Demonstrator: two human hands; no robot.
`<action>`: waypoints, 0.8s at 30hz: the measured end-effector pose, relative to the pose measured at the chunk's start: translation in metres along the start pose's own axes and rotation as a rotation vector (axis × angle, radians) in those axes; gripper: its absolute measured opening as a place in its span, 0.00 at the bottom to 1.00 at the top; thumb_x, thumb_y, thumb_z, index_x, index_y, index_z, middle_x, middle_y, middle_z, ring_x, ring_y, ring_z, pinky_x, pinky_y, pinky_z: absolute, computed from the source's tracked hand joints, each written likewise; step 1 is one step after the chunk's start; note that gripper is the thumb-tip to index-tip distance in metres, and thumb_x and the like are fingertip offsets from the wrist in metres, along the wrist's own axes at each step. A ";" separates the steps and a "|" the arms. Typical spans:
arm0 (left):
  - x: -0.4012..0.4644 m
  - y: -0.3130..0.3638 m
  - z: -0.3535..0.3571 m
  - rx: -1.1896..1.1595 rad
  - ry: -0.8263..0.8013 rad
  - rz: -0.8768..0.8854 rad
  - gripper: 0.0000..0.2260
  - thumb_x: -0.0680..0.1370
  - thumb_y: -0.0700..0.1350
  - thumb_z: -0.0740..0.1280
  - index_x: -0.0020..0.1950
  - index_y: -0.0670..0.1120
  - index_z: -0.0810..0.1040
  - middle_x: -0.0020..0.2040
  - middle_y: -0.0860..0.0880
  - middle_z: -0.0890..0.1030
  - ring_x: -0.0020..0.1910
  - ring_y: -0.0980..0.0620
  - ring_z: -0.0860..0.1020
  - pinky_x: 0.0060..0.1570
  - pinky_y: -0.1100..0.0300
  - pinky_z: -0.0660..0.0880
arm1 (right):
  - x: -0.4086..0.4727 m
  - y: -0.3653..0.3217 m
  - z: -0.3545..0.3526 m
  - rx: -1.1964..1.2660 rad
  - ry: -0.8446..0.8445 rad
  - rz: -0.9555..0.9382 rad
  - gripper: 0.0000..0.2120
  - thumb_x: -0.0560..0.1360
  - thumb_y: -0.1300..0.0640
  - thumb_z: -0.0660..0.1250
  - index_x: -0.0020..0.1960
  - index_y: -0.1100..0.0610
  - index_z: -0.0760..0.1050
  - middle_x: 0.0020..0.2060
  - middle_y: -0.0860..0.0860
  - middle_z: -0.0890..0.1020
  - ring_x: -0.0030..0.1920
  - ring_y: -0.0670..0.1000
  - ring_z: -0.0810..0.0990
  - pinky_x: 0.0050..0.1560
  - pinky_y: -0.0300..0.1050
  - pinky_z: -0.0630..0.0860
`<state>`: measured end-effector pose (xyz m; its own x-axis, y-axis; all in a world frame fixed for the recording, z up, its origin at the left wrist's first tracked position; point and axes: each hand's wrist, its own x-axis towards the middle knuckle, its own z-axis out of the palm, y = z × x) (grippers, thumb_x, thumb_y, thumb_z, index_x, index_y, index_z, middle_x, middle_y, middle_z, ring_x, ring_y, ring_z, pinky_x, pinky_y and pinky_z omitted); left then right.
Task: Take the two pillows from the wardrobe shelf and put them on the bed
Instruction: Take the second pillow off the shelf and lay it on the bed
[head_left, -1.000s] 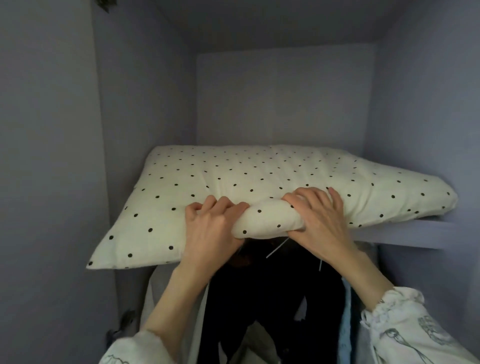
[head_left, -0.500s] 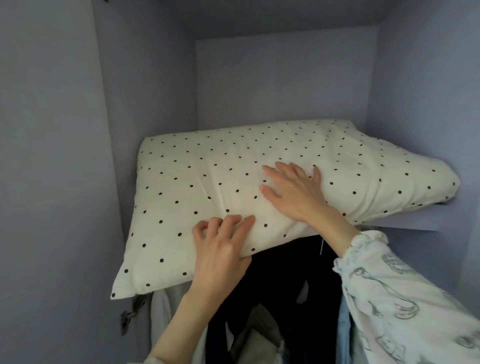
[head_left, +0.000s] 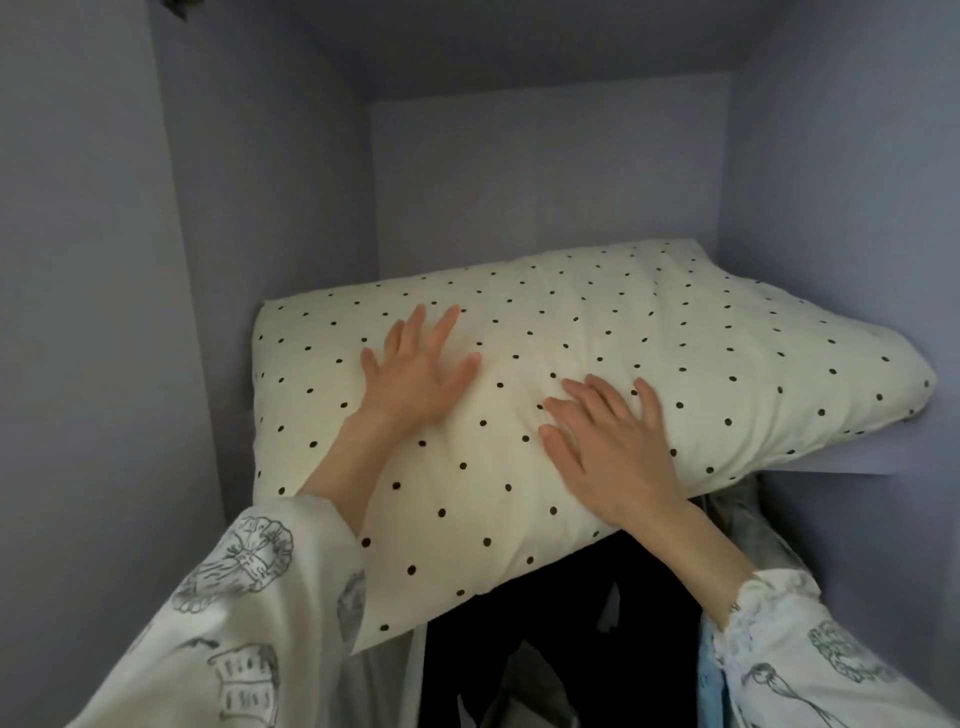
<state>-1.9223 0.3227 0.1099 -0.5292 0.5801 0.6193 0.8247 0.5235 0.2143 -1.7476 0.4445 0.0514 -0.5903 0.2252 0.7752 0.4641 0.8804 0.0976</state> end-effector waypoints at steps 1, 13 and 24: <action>0.000 -0.002 0.005 0.036 -0.023 -0.040 0.27 0.76 0.65 0.47 0.75 0.61 0.49 0.77 0.49 0.51 0.75 0.48 0.49 0.71 0.40 0.43 | -0.002 -0.001 0.000 -0.001 0.016 -0.008 0.25 0.76 0.43 0.45 0.59 0.51 0.74 0.64 0.49 0.75 0.68 0.52 0.67 0.69 0.62 0.50; -0.042 -0.007 0.039 0.131 0.246 0.008 0.30 0.74 0.66 0.43 0.72 0.56 0.60 0.70 0.47 0.66 0.68 0.46 0.62 0.67 0.40 0.53 | 0.077 0.016 0.010 -0.042 -0.185 0.241 0.29 0.75 0.35 0.40 0.74 0.43 0.45 0.76 0.47 0.47 0.75 0.58 0.42 0.69 0.69 0.41; -0.030 0.023 0.006 0.106 0.477 0.069 0.23 0.72 0.53 0.65 0.66 0.49 0.68 0.61 0.39 0.70 0.61 0.37 0.67 0.61 0.36 0.59 | 0.020 -0.005 0.039 -0.165 0.174 0.115 0.26 0.77 0.37 0.49 0.71 0.48 0.65 0.74 0.53 0.62 0.73 0.66 0.52 0.65 0.75 0.48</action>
<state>-1.8881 0.3211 0.0914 -0.3035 0.2783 0.9113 0.8167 0.5687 0.0983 -1.7874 0.4611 0.0426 -0.4116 0.2322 0.8813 0.6317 0.7697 0.0922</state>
